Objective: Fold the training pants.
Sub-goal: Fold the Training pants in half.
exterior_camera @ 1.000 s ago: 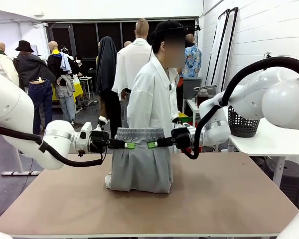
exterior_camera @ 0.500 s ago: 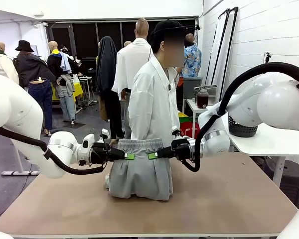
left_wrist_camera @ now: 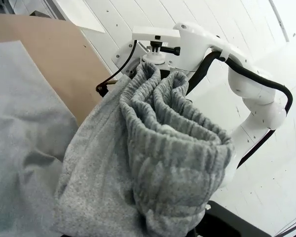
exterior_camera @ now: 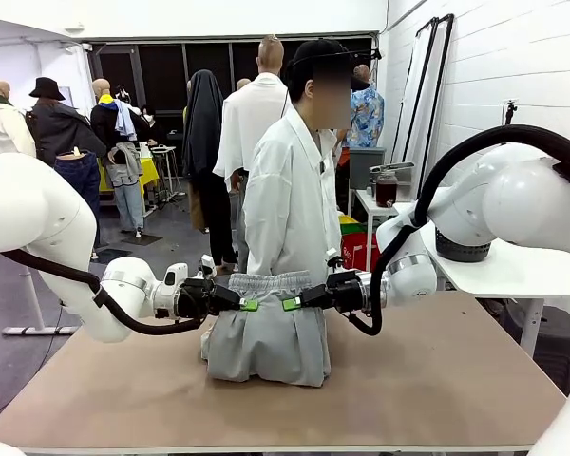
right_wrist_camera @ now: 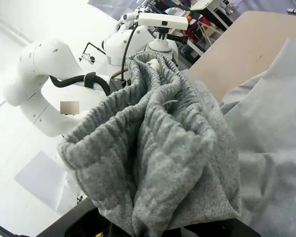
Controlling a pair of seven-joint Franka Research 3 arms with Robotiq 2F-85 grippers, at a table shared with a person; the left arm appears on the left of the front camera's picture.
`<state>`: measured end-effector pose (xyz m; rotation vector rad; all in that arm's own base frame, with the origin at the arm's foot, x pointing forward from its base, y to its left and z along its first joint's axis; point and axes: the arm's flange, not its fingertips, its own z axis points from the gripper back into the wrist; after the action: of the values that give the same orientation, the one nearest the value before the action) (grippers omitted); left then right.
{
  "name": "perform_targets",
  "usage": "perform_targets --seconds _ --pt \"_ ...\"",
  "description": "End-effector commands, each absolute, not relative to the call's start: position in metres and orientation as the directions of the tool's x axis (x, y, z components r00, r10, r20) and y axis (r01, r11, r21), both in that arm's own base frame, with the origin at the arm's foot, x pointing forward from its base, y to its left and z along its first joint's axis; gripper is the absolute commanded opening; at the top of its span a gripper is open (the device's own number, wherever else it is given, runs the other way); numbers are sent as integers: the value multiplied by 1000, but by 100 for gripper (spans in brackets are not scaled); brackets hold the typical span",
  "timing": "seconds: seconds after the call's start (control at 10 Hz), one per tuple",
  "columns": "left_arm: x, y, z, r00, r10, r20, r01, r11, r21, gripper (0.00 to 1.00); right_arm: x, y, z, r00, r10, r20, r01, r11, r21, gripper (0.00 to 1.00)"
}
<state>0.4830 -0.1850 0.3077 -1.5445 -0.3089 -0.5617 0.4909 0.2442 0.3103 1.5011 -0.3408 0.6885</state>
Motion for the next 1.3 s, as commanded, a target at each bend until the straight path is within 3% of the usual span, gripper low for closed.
perform_targets --seconds 0.0,0.3,0.8,1.2 --pt "478 -184 312 825 -136 549 547 -54 -836 0 490 242 311 758 201 620 -620 -70 781 0" --pt "483 -185 309 835 -146 530 527 -62 -848 0 491 244 311 767 205 608 -608 -70 791 0" --pt "519 -185 282 928 -119 353 359 35 -933 0 514 248 269 864 196 463 -475 14 880 0" --pt "526 -184 266 946 -100 309 316 64 -947 0 523 255 247 885 201 421 -434 27 900 0"
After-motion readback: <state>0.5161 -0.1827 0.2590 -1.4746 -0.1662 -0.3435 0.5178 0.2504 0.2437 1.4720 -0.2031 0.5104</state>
